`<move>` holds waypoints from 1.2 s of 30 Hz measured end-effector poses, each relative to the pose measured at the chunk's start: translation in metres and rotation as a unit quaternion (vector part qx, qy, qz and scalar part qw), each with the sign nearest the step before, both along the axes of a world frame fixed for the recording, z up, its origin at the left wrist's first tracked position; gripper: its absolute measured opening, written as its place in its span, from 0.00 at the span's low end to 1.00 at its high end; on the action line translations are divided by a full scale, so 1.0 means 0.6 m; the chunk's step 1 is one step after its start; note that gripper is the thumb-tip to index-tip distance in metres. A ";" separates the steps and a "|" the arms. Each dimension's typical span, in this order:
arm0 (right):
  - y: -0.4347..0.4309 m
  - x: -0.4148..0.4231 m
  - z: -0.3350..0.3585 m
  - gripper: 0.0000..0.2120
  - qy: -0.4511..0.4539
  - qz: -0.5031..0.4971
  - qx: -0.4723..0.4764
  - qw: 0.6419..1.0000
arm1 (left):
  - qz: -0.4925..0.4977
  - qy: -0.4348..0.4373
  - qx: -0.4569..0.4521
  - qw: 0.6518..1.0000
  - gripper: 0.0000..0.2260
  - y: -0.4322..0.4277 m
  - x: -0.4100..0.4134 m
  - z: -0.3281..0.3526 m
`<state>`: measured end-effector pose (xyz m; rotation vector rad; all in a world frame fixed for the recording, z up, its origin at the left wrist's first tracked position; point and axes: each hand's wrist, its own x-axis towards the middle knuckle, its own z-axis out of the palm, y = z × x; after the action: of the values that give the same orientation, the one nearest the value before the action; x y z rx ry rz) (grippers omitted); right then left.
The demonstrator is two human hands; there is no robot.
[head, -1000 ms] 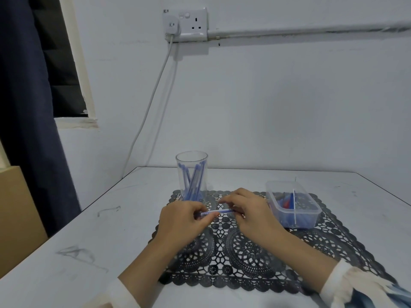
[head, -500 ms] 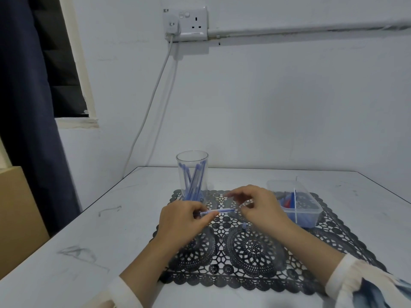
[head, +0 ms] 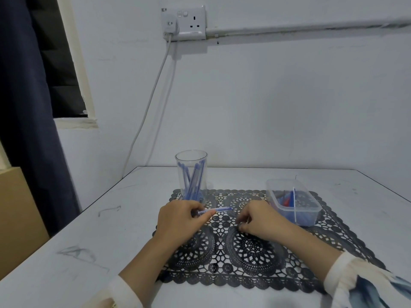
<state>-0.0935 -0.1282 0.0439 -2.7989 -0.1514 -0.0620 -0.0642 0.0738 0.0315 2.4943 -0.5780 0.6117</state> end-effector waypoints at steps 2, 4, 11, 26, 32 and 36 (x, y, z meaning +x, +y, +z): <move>0.004 -0.001 -0.005 0.11 -0.001 0.001 -0.017 1.000 | 0.002 0.004 0.000 1.000 0.19 0.000 0.000 0.000; 0.006 0.000 -0.008 0.12 -0.002 0.001 -0.029 1.000 | 0.003 0.005 0.001 1.000 0.19 0.000 0.000 -0.001; 0.008 -0.001 0.003 0.12 -0.041 -0.024 0.052 0.998 | 0.010 0.009 0.006 1.000 0.19 -0.001 -0.002 0.001; 0.020 -0.015 0.017 0.08 -0.060 -0.084 0.441 0.892 | -0.004 0.005 -0.016 1.000 0.18 -0.001 -0.002 0.000; 0.023 -0.018 0.019 0.07 -0.068 -0.085 0.488 0.866 | -0.024 -0.016 -0.047 0.998 0.19 0.000 -0.001 -0.002; 0.024 -0.019 0.022 0.07 -0.061 -0.081 0.509 0.855 | -0.028 -0.016 -0.049 0.998 0.19 0.001 -0.001 -0.001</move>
<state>-0.1052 -0.1138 0.0569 -1.7307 0.0796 -0.2717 -0.0649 0.0744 0.0309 2.3714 -0.6135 0.6452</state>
